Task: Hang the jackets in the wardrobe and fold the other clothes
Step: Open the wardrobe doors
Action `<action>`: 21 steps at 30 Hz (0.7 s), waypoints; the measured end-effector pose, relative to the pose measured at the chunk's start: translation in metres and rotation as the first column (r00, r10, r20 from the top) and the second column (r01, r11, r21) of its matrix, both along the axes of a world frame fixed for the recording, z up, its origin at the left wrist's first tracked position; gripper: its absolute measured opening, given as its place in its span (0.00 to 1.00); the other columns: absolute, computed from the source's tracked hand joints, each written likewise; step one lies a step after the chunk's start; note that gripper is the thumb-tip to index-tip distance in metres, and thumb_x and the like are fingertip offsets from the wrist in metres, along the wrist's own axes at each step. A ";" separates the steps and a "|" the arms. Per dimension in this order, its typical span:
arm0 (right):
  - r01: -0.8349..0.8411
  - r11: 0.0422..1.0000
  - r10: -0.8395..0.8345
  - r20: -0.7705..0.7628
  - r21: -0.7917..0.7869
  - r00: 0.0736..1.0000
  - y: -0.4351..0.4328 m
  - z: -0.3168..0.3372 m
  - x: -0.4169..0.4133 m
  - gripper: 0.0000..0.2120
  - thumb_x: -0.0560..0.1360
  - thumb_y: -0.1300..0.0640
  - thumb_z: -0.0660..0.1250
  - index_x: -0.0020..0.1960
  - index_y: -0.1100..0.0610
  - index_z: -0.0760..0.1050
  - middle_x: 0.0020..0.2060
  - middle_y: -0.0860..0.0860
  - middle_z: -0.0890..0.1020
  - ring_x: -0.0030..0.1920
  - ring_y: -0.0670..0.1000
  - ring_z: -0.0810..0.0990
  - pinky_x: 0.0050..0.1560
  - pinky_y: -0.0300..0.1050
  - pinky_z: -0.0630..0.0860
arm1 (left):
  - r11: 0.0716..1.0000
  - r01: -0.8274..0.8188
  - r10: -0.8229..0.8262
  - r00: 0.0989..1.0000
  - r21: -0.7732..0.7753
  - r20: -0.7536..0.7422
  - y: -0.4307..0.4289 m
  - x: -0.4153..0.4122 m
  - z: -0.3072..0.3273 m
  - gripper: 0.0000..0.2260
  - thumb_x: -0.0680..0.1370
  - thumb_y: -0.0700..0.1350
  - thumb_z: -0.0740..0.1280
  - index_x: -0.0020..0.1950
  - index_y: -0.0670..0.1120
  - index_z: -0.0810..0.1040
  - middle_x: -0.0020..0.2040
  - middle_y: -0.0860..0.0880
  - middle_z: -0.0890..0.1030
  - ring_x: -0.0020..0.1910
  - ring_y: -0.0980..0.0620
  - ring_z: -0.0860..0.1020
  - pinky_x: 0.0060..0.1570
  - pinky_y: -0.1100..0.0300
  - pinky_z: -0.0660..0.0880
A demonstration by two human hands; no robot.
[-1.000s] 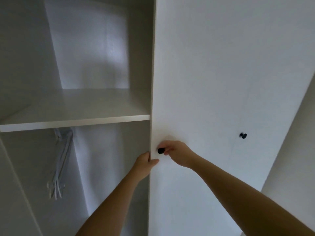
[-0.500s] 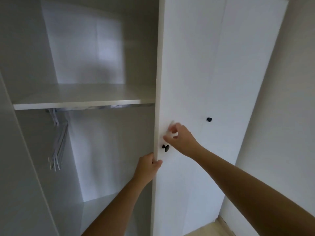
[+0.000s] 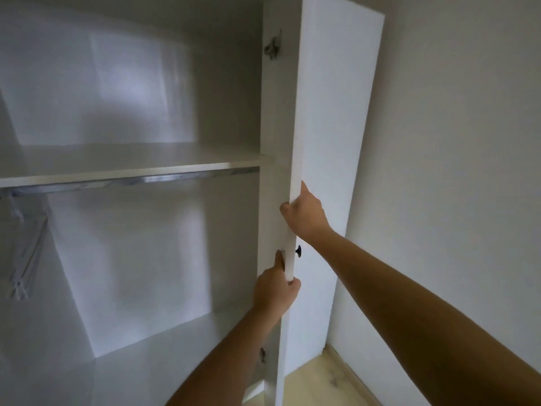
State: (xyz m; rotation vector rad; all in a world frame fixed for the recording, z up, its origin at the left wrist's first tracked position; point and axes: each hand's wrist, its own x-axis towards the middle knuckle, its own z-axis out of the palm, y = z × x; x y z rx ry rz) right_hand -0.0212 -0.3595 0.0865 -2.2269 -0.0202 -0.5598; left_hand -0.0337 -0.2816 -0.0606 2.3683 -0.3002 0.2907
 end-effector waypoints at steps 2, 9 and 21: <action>-0.027 1.000 0.027 0.026 0.005 0.999 -0.027 0.000 -0.005 0.18 0.77 0.58 0.62 0.67 0.53 0.67 0.34 0.46 0.76 0.31 0.44 0.76 0.27 0.26 0.68 | 0.996 0.063 -0.065 0.997 -0.057 -0.034 -0.024 0.006 -0.004 0.38 0.75 0.52 0.64 0.78 0.53 0.44 0.66 0.47 0.75 0.51 0.46 0.81 0.48 0.57 0.79; 0.071 0.996 -0.071 0.001 0.056 0.997 -0.124 -0.003 -0.010 0.17 0.77 0.54 0.65 0.35 0.64 0.68 0.28 0.56 0.69 0.29 0.52 0.67 0.34 0.48 0.68 | 0.973 0.107 -0.107 0.994 -0.206 0.011 -0.133 0.023 -0.011 0.47 0.75 0.46 0.68 0.76 0.45 0.32 0.78 0.45 0.37 0.77 0.42 0.47 0.70 0.49 0.65; 0.042 0.978 -0.036 -0.034 0.204 0.999 -0.215 -0.007 0.021 0.16 0.78 0.54 0.66 0.53 0.68 0.77 0.49 0.63 0.82 0.49 0.62 0.82 0.50 0.57 0.78 | 0.966 -0.018 0.016 1.000 -0.257 -0.011 -0.232 0.048 -0.011 0.51 0.71 0.46 0.72 0.76 0.39 0.35 0.77 0.37 0.38 0.76 0.35 0.46 0.72 0.45 0.55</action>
